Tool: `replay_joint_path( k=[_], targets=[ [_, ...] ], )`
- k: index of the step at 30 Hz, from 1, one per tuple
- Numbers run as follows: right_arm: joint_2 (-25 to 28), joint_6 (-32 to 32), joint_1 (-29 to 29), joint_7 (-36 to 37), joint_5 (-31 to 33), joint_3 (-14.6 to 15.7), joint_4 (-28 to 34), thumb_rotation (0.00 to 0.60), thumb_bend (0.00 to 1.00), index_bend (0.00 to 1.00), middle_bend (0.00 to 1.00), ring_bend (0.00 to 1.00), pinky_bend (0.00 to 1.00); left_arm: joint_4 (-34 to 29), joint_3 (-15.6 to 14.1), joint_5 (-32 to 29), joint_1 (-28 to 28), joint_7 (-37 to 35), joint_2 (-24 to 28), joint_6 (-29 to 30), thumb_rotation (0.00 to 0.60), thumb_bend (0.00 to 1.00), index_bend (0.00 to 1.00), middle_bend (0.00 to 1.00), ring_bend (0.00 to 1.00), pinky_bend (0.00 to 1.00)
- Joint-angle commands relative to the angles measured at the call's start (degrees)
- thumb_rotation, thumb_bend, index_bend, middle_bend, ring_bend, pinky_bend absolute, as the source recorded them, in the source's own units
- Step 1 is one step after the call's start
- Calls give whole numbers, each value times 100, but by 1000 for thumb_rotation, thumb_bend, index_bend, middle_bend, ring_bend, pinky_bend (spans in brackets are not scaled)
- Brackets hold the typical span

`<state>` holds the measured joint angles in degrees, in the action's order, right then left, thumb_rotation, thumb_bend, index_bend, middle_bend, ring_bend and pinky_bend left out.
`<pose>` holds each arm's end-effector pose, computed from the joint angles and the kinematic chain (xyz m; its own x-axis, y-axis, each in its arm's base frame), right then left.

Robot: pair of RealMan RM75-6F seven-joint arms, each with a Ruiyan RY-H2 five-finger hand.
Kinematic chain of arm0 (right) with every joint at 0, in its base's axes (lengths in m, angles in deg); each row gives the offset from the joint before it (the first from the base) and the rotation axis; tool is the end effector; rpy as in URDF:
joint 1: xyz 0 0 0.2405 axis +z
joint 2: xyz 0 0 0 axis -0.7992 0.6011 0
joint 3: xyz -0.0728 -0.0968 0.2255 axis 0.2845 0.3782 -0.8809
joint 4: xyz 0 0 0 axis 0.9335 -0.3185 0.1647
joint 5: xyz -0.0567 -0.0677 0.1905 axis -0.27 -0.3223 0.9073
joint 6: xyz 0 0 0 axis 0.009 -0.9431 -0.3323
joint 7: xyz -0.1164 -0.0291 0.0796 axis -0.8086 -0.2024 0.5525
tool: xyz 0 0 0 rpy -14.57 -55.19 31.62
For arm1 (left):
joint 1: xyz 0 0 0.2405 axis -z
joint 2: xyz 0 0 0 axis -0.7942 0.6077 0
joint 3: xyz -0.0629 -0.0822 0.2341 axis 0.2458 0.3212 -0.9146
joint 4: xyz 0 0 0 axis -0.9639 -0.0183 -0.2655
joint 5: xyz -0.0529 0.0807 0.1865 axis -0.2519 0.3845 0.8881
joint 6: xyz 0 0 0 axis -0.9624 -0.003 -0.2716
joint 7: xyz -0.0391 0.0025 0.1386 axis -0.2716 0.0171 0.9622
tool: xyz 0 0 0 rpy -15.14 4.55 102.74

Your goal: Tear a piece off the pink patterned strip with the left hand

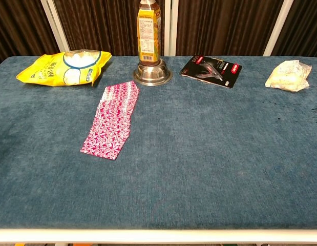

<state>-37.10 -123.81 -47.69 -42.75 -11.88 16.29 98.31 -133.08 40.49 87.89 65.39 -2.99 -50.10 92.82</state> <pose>-0.2942 -0.1870 0.1516 0.4855 0.0313 0.8737 -0.8728 -0.0399 0.4864 -0.2792 0.2007 0.0634 0.4511 0.2411 0.8593 0.8888 -0.2089 -0.4080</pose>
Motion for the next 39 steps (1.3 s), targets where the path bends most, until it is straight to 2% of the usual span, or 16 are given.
replay_joint_path(
  k=[1, 7, 17, 24, 39],
  targets=[
    [-8, 1, 4, -11, 14, -11, 7, 600, 170, 0, 0, 0, 0, 251, -273, 454, 61, 104, -281, -16, 600, 602, 101, 934, 930, 916],
    [-25, -32, -11, -58, 53, -31, 22, 600, 169, 0, 0, 0, 0, 650, -217, 726, 495, 527, -955, -454, 600, 610, 185, 890, 896, 871],
    [-52, -7, -9, -51, 124, -50, -21, 600, 170, 0, 0, 0, 0, 827, -73, 309, 1009, 718, -1457, -1316, 600, 609, 206, 888, 894, 868],
    [-67, 46, 3, -5, 221, -77, -87, 600, 169, 0, 0, 0, 0, 885, 73, 111, 1245, 880, -1646, -1485, 600, 610, 194, 889, 896, 870],
    [-79, 150, 29, 125, 389, -128, -218, 600, 170, 0, 0, 0, 0, 1111, 38, -237, 1425, 1142, -1996, -1609, 600, 612, 188, 889, 898, 872]
  ],
)
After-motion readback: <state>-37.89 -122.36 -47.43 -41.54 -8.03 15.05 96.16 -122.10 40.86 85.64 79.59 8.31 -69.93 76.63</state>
